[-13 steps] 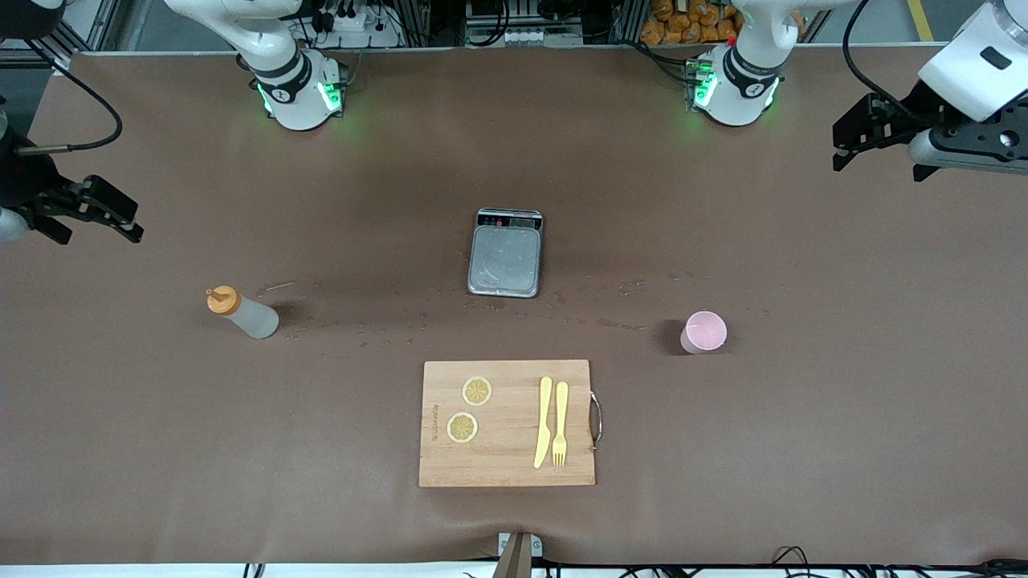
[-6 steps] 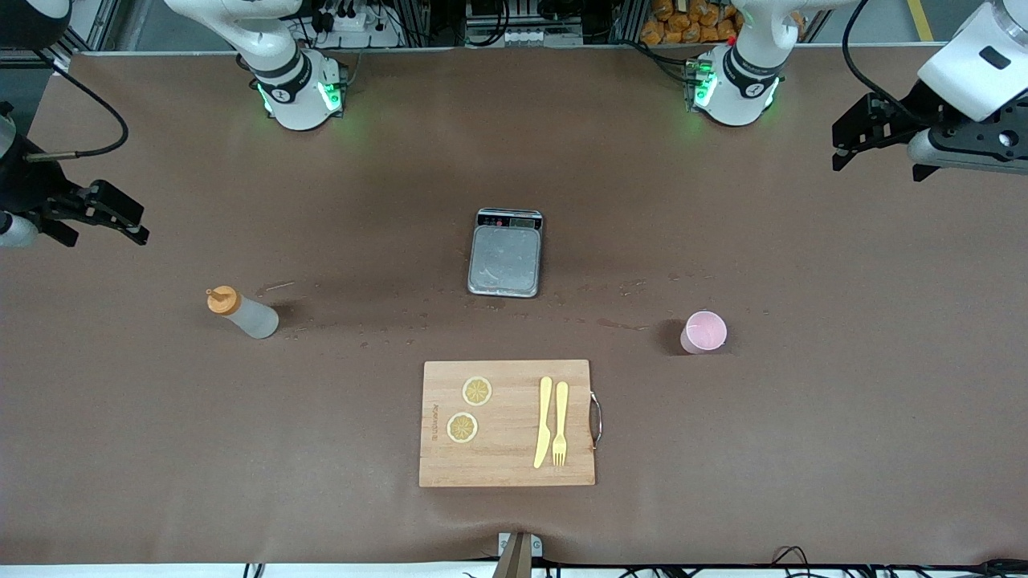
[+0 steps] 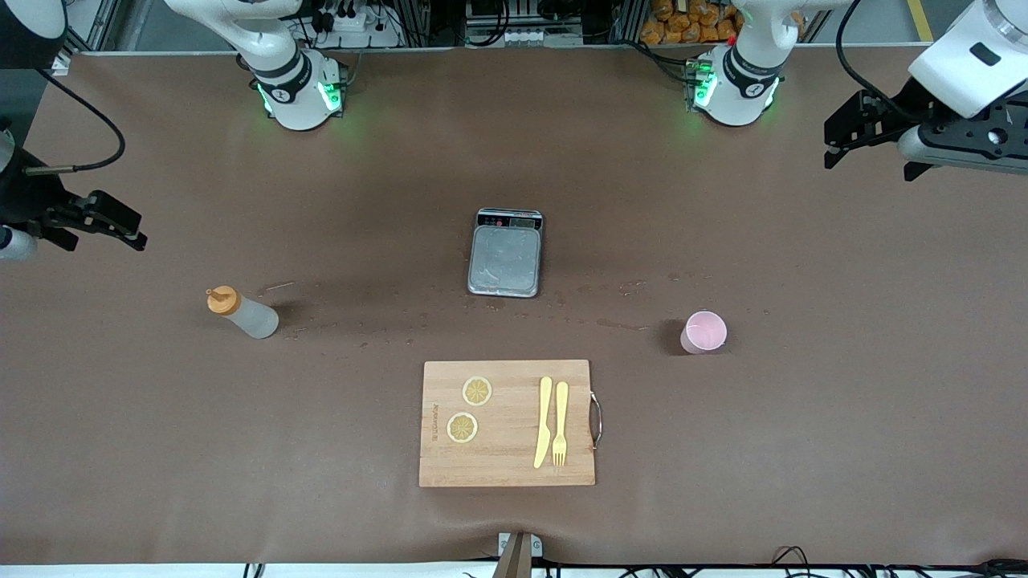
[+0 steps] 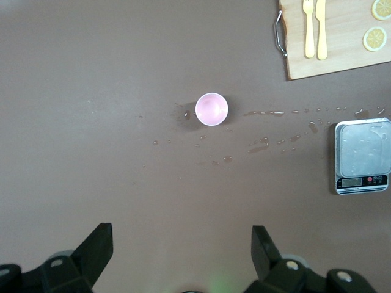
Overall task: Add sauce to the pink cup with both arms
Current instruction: 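Move the left gripper toward the pink cup while the right gripper approaches the bottle, then grasp the pink cup with the left gripper while the right gripper grasps the bottle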
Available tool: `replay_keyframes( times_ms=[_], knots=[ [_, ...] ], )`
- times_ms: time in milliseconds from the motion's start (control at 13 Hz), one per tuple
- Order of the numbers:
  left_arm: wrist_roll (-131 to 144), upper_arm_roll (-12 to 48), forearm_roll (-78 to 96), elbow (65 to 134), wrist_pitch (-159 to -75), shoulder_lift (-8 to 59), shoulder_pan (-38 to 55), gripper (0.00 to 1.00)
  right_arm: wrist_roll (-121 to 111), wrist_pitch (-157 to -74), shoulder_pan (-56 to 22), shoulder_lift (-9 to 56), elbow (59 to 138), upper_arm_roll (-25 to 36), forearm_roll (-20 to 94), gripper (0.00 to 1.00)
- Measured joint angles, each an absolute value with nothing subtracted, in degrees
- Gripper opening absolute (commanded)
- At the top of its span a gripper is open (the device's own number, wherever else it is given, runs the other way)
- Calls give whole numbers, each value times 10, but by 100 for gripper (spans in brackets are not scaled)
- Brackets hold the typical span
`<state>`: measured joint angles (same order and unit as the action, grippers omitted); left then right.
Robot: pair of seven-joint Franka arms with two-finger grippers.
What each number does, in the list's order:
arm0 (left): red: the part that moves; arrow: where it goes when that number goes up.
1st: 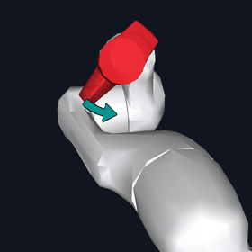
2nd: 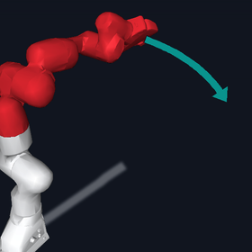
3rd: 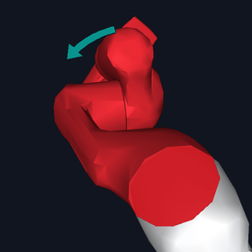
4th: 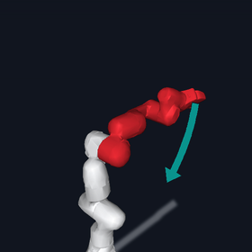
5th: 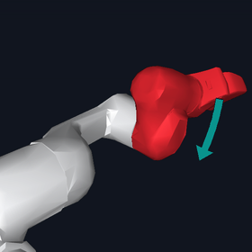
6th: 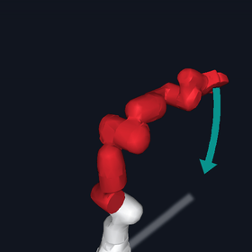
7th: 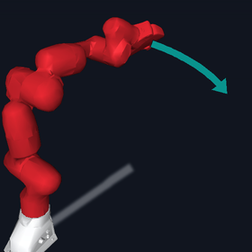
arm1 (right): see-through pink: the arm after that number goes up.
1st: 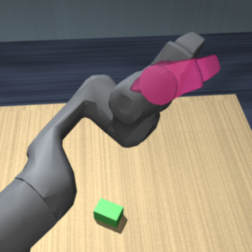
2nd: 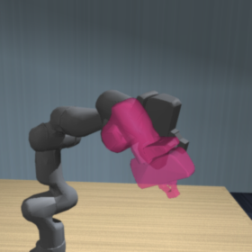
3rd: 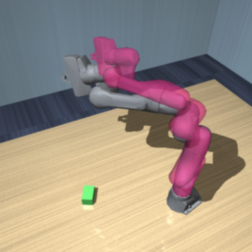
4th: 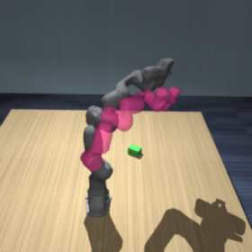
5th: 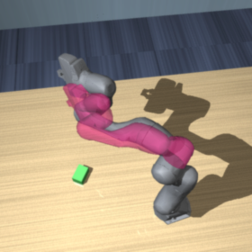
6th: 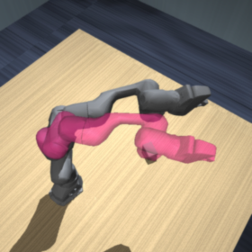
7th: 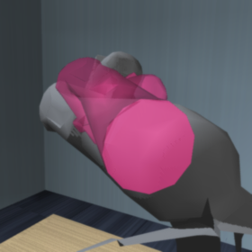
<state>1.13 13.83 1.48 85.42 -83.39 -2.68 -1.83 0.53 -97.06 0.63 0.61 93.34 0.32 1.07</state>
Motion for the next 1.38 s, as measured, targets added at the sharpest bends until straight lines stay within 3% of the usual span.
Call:
replay_keyframes(
  times_ms=[538,769,1077,1385],
  knots=[
    [11,152,52,883,-833,34,-14,100,107,-962,57,45,933,8,31,100],
    [11,154,52,910,-834,46,-13,100,234,-911,68,56,933,8,42,100],
    [11,155,52,956,-859,47,-14,100,357,-838,134,99,936,9,171,100],
    [11,155,52,991,-905,48,-16,100,380,-831,215,160,936,12,248,100]
  ],
)
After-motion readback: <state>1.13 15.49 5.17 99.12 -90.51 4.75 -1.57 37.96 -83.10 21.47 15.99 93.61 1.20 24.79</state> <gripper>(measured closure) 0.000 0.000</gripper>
